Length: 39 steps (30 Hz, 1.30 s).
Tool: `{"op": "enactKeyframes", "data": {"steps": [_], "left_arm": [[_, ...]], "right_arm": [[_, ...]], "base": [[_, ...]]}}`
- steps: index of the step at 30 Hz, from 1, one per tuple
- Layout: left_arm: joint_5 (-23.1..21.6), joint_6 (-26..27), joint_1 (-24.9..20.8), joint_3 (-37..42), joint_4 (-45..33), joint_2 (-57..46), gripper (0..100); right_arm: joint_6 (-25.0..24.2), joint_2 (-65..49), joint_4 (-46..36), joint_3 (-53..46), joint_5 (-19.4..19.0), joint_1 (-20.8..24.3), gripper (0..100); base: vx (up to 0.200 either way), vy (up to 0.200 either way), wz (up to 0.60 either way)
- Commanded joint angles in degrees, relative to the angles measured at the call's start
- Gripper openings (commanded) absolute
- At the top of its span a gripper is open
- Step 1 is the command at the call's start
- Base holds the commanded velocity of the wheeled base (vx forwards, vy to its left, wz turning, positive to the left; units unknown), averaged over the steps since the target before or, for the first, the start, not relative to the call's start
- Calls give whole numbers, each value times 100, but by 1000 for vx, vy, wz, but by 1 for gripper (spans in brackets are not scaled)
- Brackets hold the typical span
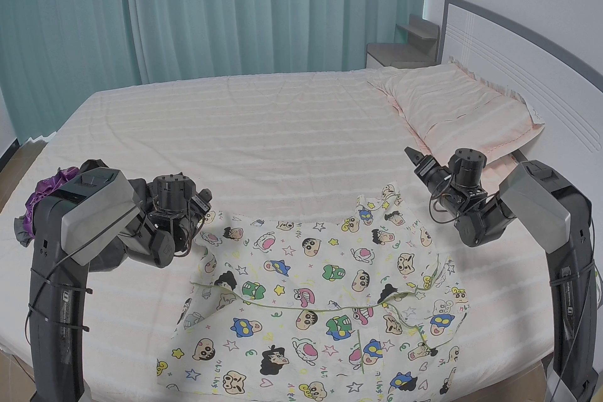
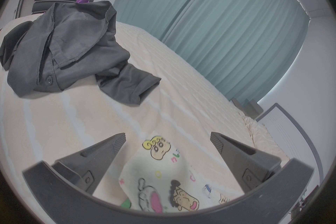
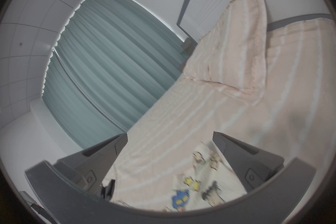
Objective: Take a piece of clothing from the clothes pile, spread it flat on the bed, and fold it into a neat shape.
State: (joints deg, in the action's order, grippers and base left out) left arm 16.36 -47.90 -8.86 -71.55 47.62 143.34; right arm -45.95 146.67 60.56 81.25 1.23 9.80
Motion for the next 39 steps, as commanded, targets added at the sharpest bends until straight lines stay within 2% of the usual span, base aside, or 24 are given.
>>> {"op": "enactKeyframes", "data": {"steps": [1,5,7,8,9,10,11,13,14,15,17,20,22,26,33,37,38,39], "left_arm": [[-247,17,508,-140,-719,-218,100],[-537,0,772,-448,-1114,-298,100],[-581,-27,807,-439,-1158,-385,100],[-669,-62,860,-334,-1184,-552,100],[-669,-62,860,-334,-1184,-552,100],[-880,-238,895,-8,-1167,-816,100],[-1021,-378,904,211,-1158,-1001,100],[-1205,-580,904,528,-1149,-1291,100],[-1443,-827,913,1002,-1132,-1686,100],[-1469,-835,913,1046,-1132,-1721,100],[-1777,-1073,895,1846,-1123,-2363,100],[-1961,-1213,869,2400,-1114,-2776,100],[-2155,-1521,790,2927,-1105,-3163,100],[-2392,-1837,675,3454,-991,-3409,100],[-2383,-2092,482,4096,-112,-3339,100],[-2365,-2136,368,4272,248,-3198,100],[-2365,-2136,368,4272,248,-3198,100],[-2348,-2136,315,4298,354,-3128,100]], "right_arm": [[209,-894,87,-1771,-387,-514,100],[604,-1184,518,-2931,-694,-875,100],[771,-1281,711,-3353,-826,-1015,100],[974,-1386,878,-3818,-1072,-1173,100],[974,-1386,878,-3818,-1072,-1173,100],[1281,-1465,1001,-4355,-1556,-1411,100],[1448,-1483,1028,-4565,-1811,-1534,100],[1633,-1483,1028,-4785,-2109,-1666,100],[1861,-1457,1028,-5005,-2435,-1789,100],[1879,-1457,1028,-5014,-2461,-1798,100],[2099,-1351,1028,-5172,-2839,-1885,100],[2160,-1219,1028,-5181,-2980,-1903,100],[2257,-1123,1028,-5154,-2988,-1903,100],[2309,-1000,966,-5181,-3032,-1850,100],[2433,-806,1028,-5313,-3085,-1921,100],[2591,-859,1186,-5603,-3489,-2008,100],[2591,-859,1186,-5603,-3489,-2008,100],[2687,-859,1546,-5796,-3656,-2008,100]], "base": [[0,0,0],[0,0,0],[0,0,0],[0,0,0],[0,0,0],[0,0,0],[0,0,0],[0,0,0],[0,0,0],[0,0,0],[0,0,0],[0,0,0],[0,0,0],[0,0,0],[0,0,0],[0,0,0],[0,0,0],[0,0,0]]}}
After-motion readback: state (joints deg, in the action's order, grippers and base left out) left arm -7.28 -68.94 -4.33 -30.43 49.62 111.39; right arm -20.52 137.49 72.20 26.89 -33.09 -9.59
